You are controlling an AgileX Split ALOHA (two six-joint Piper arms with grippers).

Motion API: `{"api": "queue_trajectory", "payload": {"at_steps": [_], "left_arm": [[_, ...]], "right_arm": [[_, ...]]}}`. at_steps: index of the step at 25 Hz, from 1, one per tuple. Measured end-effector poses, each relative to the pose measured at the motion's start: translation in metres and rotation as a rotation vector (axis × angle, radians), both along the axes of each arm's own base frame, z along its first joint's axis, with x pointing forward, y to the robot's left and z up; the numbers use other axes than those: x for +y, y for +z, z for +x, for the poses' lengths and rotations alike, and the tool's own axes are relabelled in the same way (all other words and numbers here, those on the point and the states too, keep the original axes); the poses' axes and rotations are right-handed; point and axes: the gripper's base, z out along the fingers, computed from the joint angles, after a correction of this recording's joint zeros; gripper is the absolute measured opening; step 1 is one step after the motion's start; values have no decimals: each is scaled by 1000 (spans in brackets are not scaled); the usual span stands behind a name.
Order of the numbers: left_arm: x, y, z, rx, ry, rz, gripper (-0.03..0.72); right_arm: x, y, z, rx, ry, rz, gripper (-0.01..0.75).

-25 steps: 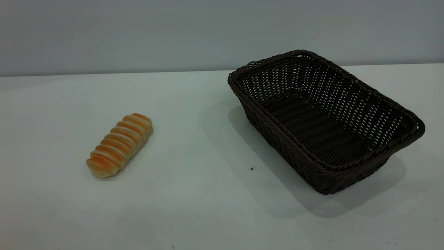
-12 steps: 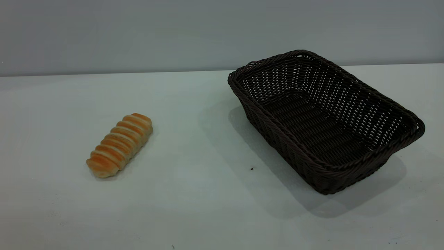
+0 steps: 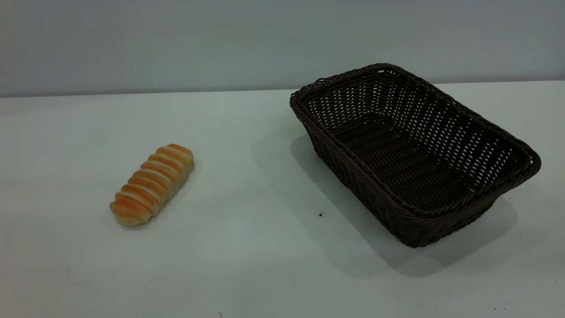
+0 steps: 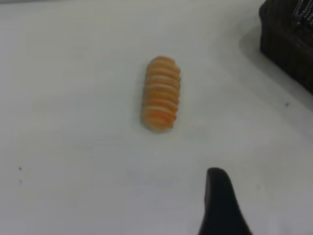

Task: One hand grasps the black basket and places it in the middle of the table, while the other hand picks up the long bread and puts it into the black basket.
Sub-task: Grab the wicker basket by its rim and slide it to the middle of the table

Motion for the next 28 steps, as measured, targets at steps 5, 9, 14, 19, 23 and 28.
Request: {"api": "queue_trajectory", "payload": {"at_steps": [5,9,14,19,23,28], "left_arm": [[-2,12,26,53,2,4,481],[-2,14,34,59,6,4,481],[-2,15,34,43,9,2,481],[-2,15,34,41,9,2,481],[-2,15,34,41,9,2,481],[-2,15,34,41,9,2,481]], "right_arm": [[8,4,51,136,62,26,475],[17,-10,97,266,85,128,475],[25,-44,139,431,41,256,475],[25,-73,162,521,-36,289,475],[23,-92,173,584,-127,317,475],[15,-111,191,583,-357,358,475]]}}
